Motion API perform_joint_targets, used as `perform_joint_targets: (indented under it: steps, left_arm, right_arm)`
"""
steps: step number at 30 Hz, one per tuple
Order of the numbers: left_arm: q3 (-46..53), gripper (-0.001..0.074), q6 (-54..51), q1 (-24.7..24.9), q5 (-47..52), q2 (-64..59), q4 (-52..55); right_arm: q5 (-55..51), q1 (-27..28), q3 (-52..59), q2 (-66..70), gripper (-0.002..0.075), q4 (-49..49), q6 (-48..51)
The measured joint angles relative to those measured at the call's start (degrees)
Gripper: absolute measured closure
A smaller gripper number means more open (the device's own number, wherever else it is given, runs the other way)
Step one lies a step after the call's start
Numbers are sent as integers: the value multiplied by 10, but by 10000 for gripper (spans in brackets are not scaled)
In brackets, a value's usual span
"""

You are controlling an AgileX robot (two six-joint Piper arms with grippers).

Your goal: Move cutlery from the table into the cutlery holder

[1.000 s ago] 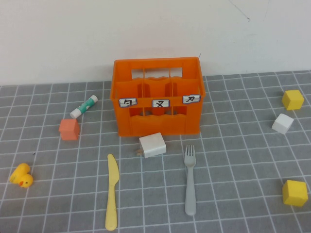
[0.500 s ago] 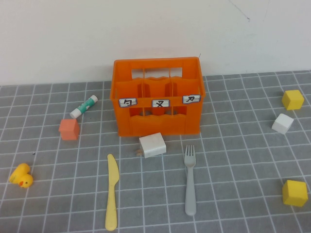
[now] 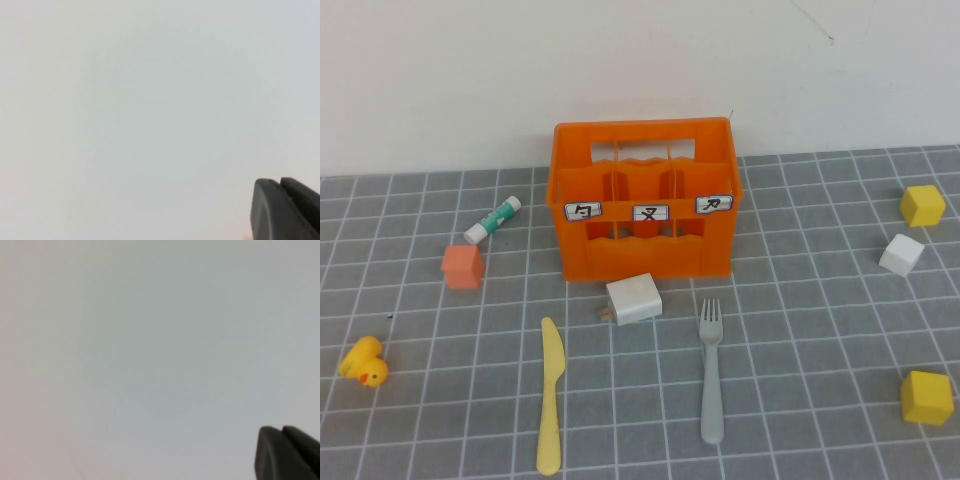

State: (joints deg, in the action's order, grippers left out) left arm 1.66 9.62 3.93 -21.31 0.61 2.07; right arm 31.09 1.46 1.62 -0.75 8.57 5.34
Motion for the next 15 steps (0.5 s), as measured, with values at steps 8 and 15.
perform_joint_targets:
  steps: [8, 15]
  left_arm:
    - [0, 736, 9, 0, -153, 1, 8]
    - [-14, 736, 88, 0, -116, 2, 25]
  right_arm:
    - [81, 0, 0, 0, 729, -14, -19]
    - [13, 0, -29, -1, 729, -17, -27]
